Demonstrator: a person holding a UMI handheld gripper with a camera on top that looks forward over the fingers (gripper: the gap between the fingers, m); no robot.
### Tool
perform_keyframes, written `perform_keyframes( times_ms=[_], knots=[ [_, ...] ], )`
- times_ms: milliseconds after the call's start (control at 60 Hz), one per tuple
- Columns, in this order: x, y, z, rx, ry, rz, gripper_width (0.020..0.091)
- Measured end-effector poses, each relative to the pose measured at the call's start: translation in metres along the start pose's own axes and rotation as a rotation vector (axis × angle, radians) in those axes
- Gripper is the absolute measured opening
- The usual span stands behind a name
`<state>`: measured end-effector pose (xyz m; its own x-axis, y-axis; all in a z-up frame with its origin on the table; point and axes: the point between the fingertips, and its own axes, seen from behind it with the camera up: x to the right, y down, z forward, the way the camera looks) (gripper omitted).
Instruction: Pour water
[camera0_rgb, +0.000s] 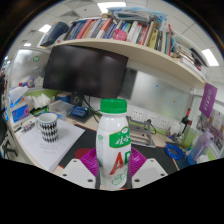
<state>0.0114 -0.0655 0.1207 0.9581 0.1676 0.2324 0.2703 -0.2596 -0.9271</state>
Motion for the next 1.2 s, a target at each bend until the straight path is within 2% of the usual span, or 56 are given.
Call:
perform_keyframes(
  times_ms=[250,467,600,883,1000,1200],
  knots=[
    [-0.018,-0.063,0.051,-0.070,-0.033,-0.594,0.0359],
    [-0.059,-0.101,0.083,-0.057,-0.034,-1.143,0.0358],
    [-0.086,-0.121,0.096,-0.019,-0.001,-1.392,0.0359],
    [-0.131,-0.117,0.116,0.004,0.025,-1.762,0.0359],
    [-0.131,-0.103,0.118,-0.045,0.011,-1.806,0.0359],
    [-0.133,-0.099,0.112,-0.060,-0.023,-1.718,0.0359]
  ],
)
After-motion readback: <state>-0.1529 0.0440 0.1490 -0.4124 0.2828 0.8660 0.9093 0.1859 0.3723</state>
